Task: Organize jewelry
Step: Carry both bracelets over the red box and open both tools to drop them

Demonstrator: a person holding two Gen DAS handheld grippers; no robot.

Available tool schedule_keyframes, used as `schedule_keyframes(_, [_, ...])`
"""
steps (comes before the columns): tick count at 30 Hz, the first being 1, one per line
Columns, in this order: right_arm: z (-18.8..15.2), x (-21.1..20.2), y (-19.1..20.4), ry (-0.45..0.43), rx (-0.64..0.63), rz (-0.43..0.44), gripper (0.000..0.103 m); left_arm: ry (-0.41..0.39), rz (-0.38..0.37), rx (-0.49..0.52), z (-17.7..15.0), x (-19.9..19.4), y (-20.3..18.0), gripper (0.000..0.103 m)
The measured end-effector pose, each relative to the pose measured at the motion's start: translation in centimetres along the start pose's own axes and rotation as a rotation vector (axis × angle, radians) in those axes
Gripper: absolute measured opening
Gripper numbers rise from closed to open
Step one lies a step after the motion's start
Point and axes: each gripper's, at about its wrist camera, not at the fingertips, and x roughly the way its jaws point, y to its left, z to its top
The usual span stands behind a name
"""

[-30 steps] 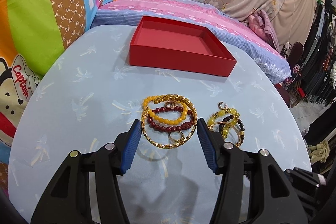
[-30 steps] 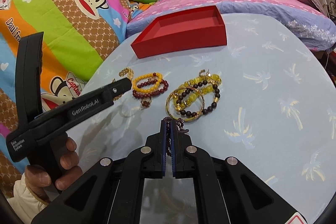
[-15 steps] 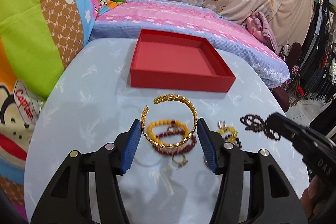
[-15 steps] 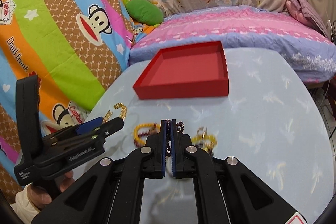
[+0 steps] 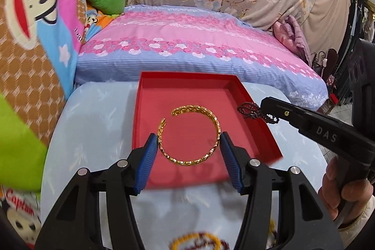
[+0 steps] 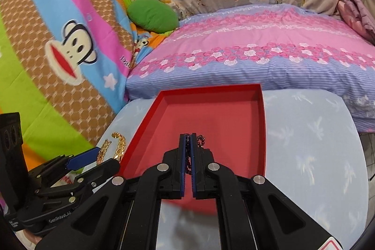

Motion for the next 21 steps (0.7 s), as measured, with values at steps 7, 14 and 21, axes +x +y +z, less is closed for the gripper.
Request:
schedule_keyframes(7, [5.3,7.4,-2.5,0.083,0.028,-0.033,0.004,0.060,0.009,0.008,5.5,7.4,1.7,0.052])
schedule_keyframes(14, [6.3,12.4,-4.9,0.178,0.055,-0.074,0.004,0.139,0.049,0.021,6.6,12.8,2.4,0.052])
schedule_keyframes(21, [6.0,15.1,-6.8,0.246,0.089,-0.111,0.005,0.183,0.067,0.011,7.0,15.1,3.1,0.053])
